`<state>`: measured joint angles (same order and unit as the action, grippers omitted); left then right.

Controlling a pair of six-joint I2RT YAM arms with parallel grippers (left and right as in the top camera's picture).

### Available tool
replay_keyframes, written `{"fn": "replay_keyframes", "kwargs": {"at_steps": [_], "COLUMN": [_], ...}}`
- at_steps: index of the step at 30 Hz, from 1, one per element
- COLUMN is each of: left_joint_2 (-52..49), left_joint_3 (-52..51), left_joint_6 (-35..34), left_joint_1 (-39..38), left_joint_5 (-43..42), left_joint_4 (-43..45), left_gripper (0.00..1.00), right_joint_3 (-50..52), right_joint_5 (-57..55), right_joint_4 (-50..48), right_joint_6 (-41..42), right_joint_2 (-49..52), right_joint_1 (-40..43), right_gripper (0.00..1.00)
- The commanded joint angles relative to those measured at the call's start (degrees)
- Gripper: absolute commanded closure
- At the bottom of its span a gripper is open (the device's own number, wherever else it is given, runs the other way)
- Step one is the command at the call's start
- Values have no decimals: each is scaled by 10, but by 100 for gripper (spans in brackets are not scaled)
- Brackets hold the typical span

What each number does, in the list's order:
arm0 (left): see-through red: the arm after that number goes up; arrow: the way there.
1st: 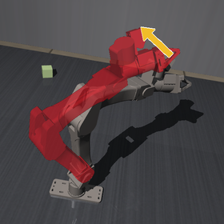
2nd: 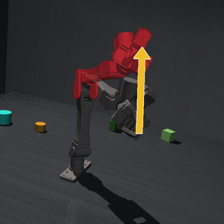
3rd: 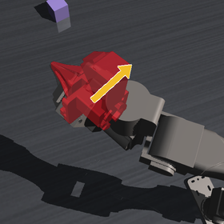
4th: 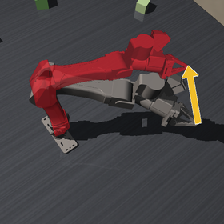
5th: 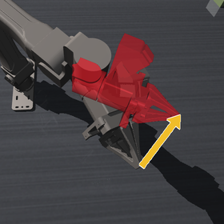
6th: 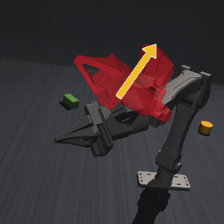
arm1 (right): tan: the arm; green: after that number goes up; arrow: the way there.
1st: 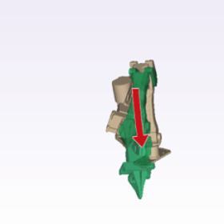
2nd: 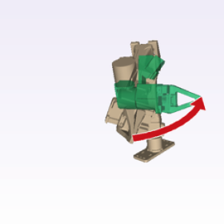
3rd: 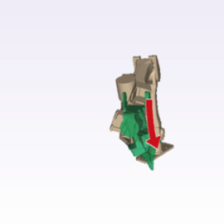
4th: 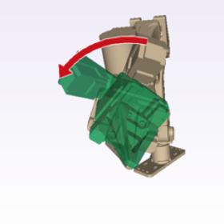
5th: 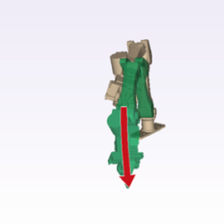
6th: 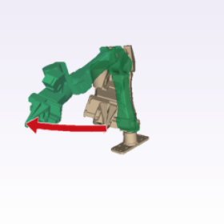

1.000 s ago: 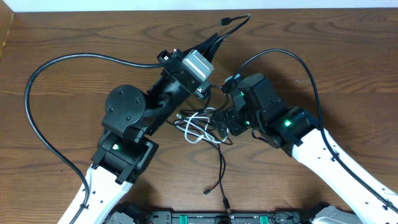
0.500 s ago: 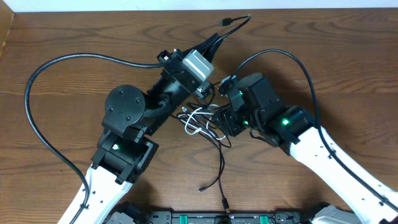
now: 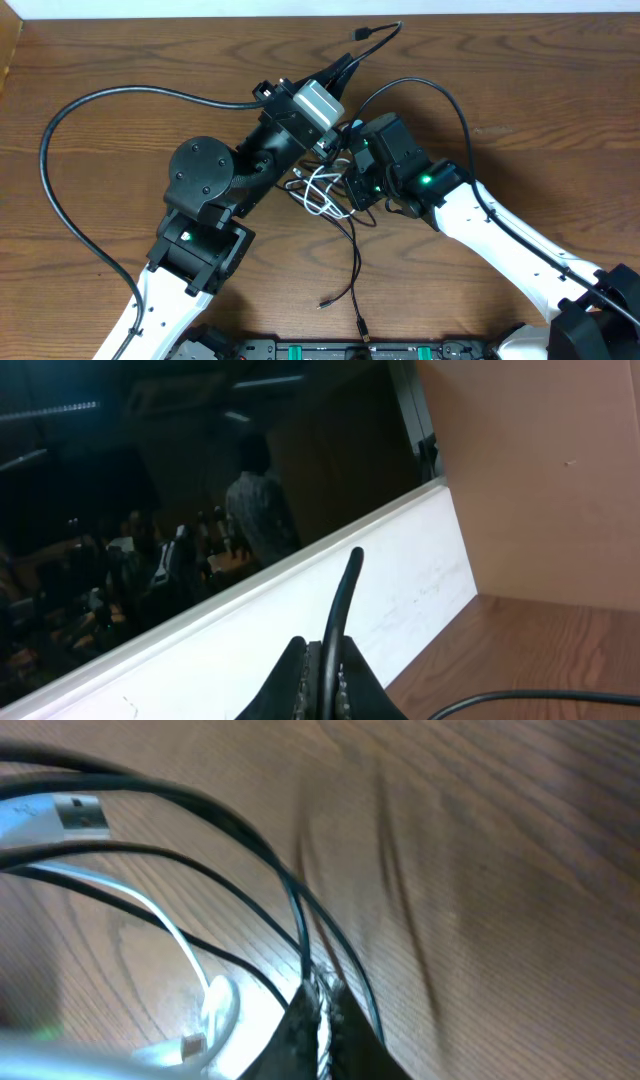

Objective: Untangle cables
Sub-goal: 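Pull the white cable rightward with the right gripper, away from the bundle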

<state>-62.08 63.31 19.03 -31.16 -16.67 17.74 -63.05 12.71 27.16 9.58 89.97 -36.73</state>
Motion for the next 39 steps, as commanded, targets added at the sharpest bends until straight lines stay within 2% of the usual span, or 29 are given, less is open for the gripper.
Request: {"fn": "replay_keyframes", "kwargs": {"at_steps": [1, 3, 8, 15, 25, 31, 36, 37, 38, 39], "left_joint_2": [7, 7, 7, 7, 0, -37, -100, -116, -136, -151], "left_joint_3": [4, 4, 4, 4, 4, 3, 3, 3, 3, 3], "left_joint_6": [-10, -10, -10, -9, -9, -9, -9, -9, -9, -9], "left_joint_1": [3, 3, 3, 3, 3, 3, 3, 3, 3, 3], "left_joint_5": [-9, -9, -6, 29, 77, 115, 118, 118, 118, 118], "left_joint_4": [3, 3, -14, -98, -249, -367, -420, -424, -427, -428], "left_gripper": [92, 93, 93, 93, 93, 93, 92, 84, 59, 43], "right_joint_3": [1, 1, 0, 0, -11, -30, -59, -66, -75, -81], "right_joint_5": [3, -14, -143, -246, -267, -233, -194, -191, -190, -190], "right_joint_4": [-1, 4, 40, 66, 66, 70, 73, 77, 83, 87], "right_joint_6": [-9, -9, 10, 7, -7, -7, -7, -7, -7, -7], "right_joint_2": [-5, -8, -53, -186, -361, -407, -417, -417, -417, -417], "right_joint_1": [-5, -4, 14, 90, 139, 137, 137, 137, 137, 137], "right_gripper": [99, 99, 99, 99, 99, 99, 99, 99, 99, 99]}}
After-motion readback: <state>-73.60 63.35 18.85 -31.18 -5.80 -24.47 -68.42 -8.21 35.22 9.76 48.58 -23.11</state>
